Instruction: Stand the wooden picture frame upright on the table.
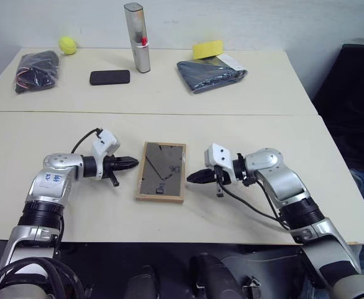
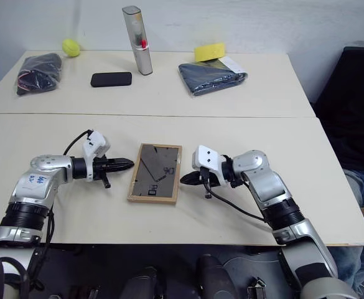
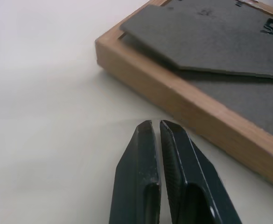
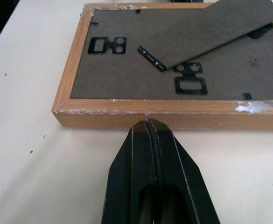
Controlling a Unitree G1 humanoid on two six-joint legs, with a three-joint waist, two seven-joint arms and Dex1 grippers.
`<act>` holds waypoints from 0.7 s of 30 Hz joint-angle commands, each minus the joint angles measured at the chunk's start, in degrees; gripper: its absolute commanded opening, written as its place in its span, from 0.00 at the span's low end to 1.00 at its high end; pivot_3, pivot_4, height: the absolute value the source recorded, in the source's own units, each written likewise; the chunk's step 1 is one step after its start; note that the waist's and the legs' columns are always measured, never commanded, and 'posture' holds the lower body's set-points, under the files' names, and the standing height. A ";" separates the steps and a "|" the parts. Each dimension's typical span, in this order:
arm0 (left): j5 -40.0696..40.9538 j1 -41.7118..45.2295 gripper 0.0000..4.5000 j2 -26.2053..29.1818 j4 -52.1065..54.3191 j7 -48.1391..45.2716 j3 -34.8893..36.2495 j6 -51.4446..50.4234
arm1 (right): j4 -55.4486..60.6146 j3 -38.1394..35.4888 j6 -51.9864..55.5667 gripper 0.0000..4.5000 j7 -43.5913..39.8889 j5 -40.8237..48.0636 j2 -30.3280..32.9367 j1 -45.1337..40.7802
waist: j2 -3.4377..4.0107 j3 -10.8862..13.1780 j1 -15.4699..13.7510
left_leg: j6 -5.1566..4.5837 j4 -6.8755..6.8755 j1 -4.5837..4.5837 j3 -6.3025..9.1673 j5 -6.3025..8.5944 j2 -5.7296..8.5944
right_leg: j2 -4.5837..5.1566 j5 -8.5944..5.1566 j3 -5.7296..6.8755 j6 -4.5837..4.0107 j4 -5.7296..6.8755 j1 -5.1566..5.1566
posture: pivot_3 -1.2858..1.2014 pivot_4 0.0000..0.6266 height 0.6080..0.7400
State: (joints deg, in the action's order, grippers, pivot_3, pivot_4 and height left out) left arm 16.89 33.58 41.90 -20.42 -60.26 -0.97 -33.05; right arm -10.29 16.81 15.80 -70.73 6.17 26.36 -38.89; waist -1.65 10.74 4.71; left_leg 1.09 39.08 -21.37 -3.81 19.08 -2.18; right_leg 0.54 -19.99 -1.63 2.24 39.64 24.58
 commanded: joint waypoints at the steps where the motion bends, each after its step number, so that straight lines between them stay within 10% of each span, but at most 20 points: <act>1: 7.05 1.05 0.31 5.00 1.44 -4.79 1.36 -22.36 | -1.31 -0.08 -4.02 0.00 0.27 -1.65 1.63 -1.26 | 0.00 0.00 0.12 | 0.00 -0.01 0.00 0.00 0.00 0.00 | 0.00 0.00 -0.01 0.00 -0.01 0.00 | 0.52 0.24 1.00; 11: 18.13 4.79 0.99 2.69 4.22 -3.05 2.52 -49.28 | -6.75 3.10 -13.49 0.00 1.86 -7.30 0.60 -4.82 | 0.00 0.00 -0.27 | 0.01 0.02 0.02 0.02 0.00 0.03 | 0.02 0.00 -0.02 0.00 0.01 -0.02 | 0.52 0.24 1.00; 21: 15.84 5.46 0.99 -4.17 8.03 3.57 -6.59 -49.67 | -7.14 3.97 -14.09 0.00 2.24 -8.45 -2.11 -5.57 | 0.10 -0.07 -1.31 | 0.02 0.04 0.15 0.02 -0.01 0.07 | 0.06 0.00 -0.03 0.00 0.00 -0.15 | 0.52 0.24 1.00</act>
State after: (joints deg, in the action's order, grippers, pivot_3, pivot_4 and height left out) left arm 33.38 39.91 40.06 -11.83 -58.76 -3.55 -81.88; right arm -18.65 20.36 2.39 -68.80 -2.91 25.37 -42.79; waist -1.55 10.68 3.39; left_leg 1.12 39.15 -21.20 -3.80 19.06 -2.10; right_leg 0.61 -19.99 -1.67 2.24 39.65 24.41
